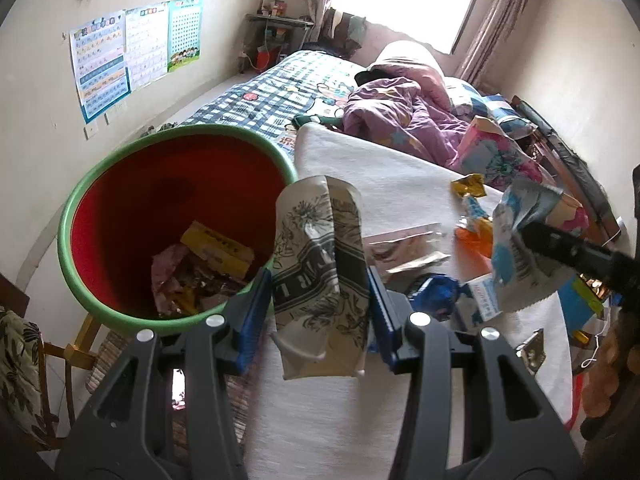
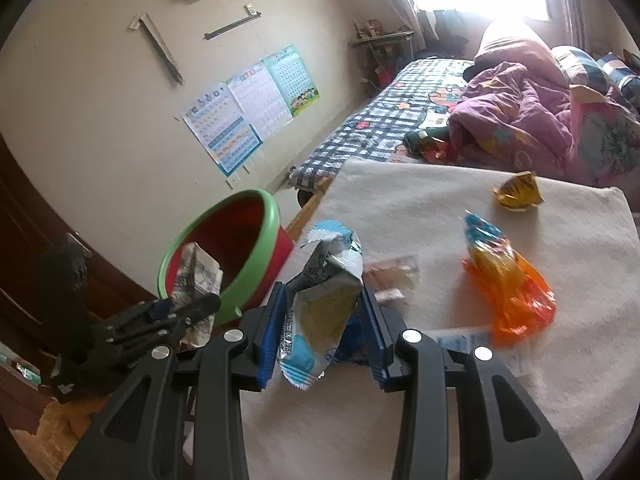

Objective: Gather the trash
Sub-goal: 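Carry both held wrappers from the table over the red bucket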

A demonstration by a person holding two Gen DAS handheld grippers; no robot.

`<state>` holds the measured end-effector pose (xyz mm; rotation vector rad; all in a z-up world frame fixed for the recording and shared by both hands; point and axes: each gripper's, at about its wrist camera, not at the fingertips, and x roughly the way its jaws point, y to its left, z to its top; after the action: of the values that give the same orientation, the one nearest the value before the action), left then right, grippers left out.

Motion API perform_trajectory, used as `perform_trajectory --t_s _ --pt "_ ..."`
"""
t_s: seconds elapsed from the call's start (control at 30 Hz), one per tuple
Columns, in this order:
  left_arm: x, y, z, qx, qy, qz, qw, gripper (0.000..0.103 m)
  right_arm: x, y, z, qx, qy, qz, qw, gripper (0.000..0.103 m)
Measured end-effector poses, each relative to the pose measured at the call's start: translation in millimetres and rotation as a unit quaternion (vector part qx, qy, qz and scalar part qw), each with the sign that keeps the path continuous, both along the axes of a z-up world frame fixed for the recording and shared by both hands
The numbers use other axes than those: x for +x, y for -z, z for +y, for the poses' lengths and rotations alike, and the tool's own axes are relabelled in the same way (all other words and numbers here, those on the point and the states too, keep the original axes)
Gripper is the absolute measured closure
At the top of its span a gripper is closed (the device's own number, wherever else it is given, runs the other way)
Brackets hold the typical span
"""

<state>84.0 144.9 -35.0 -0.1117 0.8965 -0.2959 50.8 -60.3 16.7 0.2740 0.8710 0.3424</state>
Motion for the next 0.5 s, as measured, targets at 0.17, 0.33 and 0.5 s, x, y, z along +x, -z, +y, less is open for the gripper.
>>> perform_trajectory --t_s 0.17,0.33,0.5 --pt "10.4 0.8 15.2 -0.006 -0.001 -0.001 1.0 0.058 16.0 -3.6 23.5 -0.012 -0.011 -0.003 1.0 0.067" --pt "21.9 4.1 30.0 -0.007 -0.009 0.0 0.9999 0.058 26.1 -12.0 41.2 -0.017 -0.021 -0.016 1.0 0.067" --pt "31.4 4.3 44.1 -0.006 -0.017 -0.001 0.9998 0.058 39.8 -19.2 60.9 -0.018 -0.033 -0.027 0.999 0.067"
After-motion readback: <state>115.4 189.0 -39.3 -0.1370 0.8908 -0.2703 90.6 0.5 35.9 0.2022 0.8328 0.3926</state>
